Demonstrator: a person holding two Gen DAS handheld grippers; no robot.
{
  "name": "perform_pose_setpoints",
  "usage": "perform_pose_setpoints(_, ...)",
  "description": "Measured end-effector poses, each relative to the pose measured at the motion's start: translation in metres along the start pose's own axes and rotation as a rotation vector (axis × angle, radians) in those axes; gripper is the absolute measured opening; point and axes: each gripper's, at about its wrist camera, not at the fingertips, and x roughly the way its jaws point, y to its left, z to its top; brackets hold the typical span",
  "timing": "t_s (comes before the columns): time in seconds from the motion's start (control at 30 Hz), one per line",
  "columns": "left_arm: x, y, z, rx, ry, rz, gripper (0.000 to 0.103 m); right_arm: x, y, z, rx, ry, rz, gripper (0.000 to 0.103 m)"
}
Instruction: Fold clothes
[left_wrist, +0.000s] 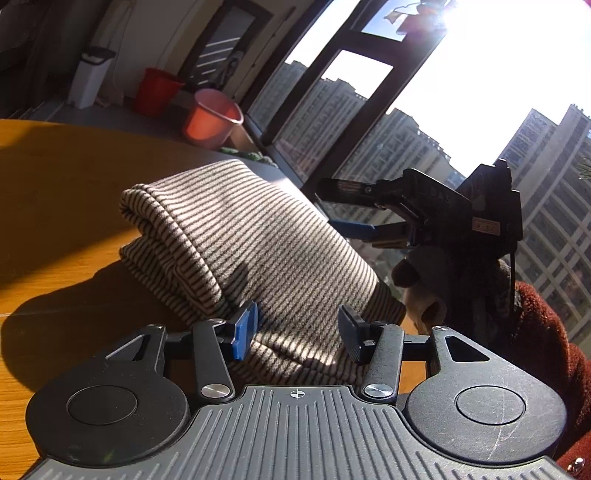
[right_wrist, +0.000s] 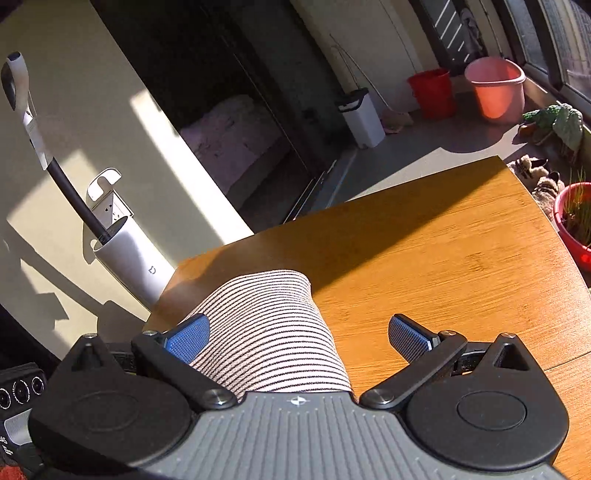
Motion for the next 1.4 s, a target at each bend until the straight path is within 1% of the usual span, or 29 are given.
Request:
perform_pose_setpoints(0.07, 0.000, -0.001, -0.001, 0.006, -0.002, 0.003, 0.054, 0.016, 0.006, 0.005, -0.016, 0.073, -0.034, 0.103)
perform_pose_setpoints(0.13, 0.000, -0.001, -0.001, 0.009, -0.003, 0.004, 0.055, 0.025, 0.014, 0.003, -0.046, 0.112, -0.036, 0.103)
perform_pose_setpoints(0.17, 0.000, -0.001, -0.002, 0.010, -0.004, 0.005, 0.055, 0.027, 0.019, 0.002, -0.059, 0.120, -0.018, 0.103)
perform_pose_setpoints(0.27, 0.000, -0.001, -0.003, 0.010, -0.003, 0.002, 0.059, 0.012, 0.037, -0.006, -0.082, 0.079, 0.138, 0.103)
perform_pose_setpoints(0.3, 0.000, -0.002, -0.003, 0.011, 0.000, 0.001, 0.061, 0.005, 0.042, -0.007, -0.100, 0.053, 0.165, 0.103)
perform_pose_setpoints(0.37, -0.001, -0.004, -0.006, 0.022, 0.005, -0.008, 0.075, -0.007, 0.046, -0.008, -0.109, 0.025, 0.222, 0.103)
perform_pose_setpoints(0.43, -0.001, -0.009, -0.010, 0.053, 0.010, 0.003, 0.079, -0.015, 0.044, -0.007, -0.101, 0.016, 0.244, 0.103)
perform_pose_setpoints(0.53, -0.001, -0.014, -0.013, 0.085, 0.008, 0.018, 0.079, -0.023, 0.039, -0.004, -0.112, -0.009, 0.191, 0.103)
perform_pose_setpoints(0.6, 0.000, -0.016, -0.012, 0.083, 0.002, 0.010, 0.079, -0.031, 0.039, 0.003, -0.122, -0.057, 0.129, 0.103)
perform_pose_setpoints(0.67, 0.002, -0.019, -0.011, 0.092, 0.005, 0.018, 0.079, -0.037, 0.044, 0.012, -0.162, -0.107, 0.063, 0.103)
perform_pose_setpoints(0.73, 0.003, -0.022, -0.012, 0.109, 0.010, 0.026, 0.079, -0.034, 0.056, 0.023, -0.231, -0.126, -0.019, 0.103)
perform_pose_setpoints(0.77, 0.003, -0.024, -0.012, 0.117, 0.012, 0.030, 0.079, -0.027, 0.061, 0.028, -0.273, -0.115, -0.065, 0.103)
perform_pose_setpoints(0.83, 0.003, -0.024, -0.012, 0.110, 0.009, 0.025, 0.079, -0.001, 0.071, 0.031, -0.380, -0.029, -0.181, 0.103)
perform_pose_setpoints(0.87, 0.003, -0.024, -0.012, 0.104, 0.008, 0.022, 0.079, 0.015, 0.073, 0.030, -0.426, 0.028, -0.236, 0.103)
perform_pose_setpoints(0.9, 0.002, -0.023, -0.013, 0.099, 0.006, 0.019, 0.079, 0.036, 0.071, 0.024, -0.450, 0.107, -0.280, 0.103)
perform_pose_setpoints(0.93, 0.002, -0.023, -0.013, 0.099, 0.006, 0.019, 0.079, 0.054, 0.066, 0.015, -0.459, 0.156, -0.311, 0.103)
perform_pose_setpoints(0.97, 0.001, -0.023, -0.014, 0.099, 0.007, 0.023, 0.079, 0.064, 0.061, 0.008, -0.452, 0.158, -0.326, 0.103)
perform_pose_setpoints(1.03, 0.001, -0.023, -0.013, 0.104, 0.003, 0.030, 0.079, 0.061, 0.053, 0.004, -0.405, 0.114, -0.289, 0.103)
perform_pose_setpoints(1.13, -0.001, -0.023, -0.014, 0.100, 0.005, 0.029, 0.079, 0.031, 0.043, 0.002, -0.317, 0.042, -0.198, 0.103)
perform_pose_setpoints(1.23, -0.003, -0.022, -0.012, 0.100, 0.006, 0.031, 0.079, -0.010, 0.022, -0.021, -0.204, -0.035, -0.089, 0.103)
perform_pose_setpoints(1.27, -0.003, -0.020, -0.011, 0.089, 0.003, 0.028, 0.079, -0.019, 0.014, -0.034, -0.169, -0.051, -0.077, 0.101)
perform_pose_setpoints(1.33, -0.004, -0.018, -0.011, 0.068, -0.001, 0.022, 0.079, -0.037, -0.002, -0.058, -0.094, -0.082, -0.049, 0.094)
perform_pose_setpoints(1.4, -0.005, -0.017, -0.010, 0.045, -0.006, 0.015, 0.079, -0.045, -0.016, -0.077, 0.007, -0.101, -0.007, 0.090)
